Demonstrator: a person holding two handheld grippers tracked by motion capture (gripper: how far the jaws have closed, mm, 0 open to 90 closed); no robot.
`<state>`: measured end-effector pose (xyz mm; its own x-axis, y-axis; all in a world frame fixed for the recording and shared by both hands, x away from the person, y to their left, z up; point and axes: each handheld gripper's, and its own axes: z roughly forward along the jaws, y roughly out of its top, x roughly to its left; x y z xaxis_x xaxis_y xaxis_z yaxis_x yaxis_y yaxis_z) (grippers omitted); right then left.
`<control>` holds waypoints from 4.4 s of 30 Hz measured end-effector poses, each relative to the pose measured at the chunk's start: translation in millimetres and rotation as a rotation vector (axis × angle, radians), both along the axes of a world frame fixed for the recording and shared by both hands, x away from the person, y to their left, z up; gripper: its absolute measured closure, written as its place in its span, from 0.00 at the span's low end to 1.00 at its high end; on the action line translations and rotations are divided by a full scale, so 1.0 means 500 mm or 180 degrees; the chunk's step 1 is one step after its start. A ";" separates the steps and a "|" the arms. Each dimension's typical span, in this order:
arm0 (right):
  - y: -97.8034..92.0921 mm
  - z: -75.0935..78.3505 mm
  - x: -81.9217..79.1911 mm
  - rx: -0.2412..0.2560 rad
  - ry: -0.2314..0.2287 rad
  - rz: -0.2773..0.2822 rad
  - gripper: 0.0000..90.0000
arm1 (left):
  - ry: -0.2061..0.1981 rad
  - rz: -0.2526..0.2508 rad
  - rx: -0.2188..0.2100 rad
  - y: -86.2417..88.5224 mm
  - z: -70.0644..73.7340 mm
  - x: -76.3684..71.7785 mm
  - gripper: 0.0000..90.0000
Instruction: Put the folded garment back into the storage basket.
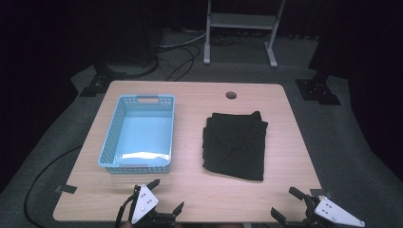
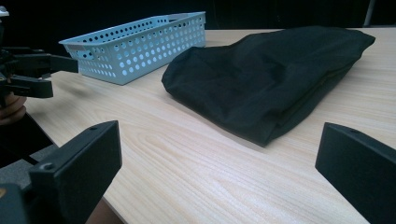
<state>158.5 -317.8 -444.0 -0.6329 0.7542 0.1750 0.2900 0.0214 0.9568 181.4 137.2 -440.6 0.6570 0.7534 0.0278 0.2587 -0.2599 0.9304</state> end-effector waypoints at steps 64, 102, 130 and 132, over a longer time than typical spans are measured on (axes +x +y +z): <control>0.058 0.075 0.117 -0.0062 -0.0146 0.0191 0.00 | -0.0006 0.0044 -0.0102 0.015 0.006 0.000 0.00; 0.093 0.102 0.242 -0.0498 0.0186 0.0259 0.00 | -0.0019 0.0044 -0.0101 0.016 0.007 -0.001 0.00; 0.140 0.126 0.347 -0.0600 0.0564 0.0326 0.00 | -0.0020 0.0046 -0.0124 0.017 0.006 0.000 0.00; 0.142 0.127 0.354 -0.0623 0.0624 0.0346 0.00 | -0.0012 0.0049 -0.0126 0.018 0.006 0.000 0.00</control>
<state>335.3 -246.8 -380.5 -0.6803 0.7153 0.1596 0.4547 0.2412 0.8574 181.5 146.0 -437.5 0.6453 0.7639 0.0001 0.2588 -0.2187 0.9408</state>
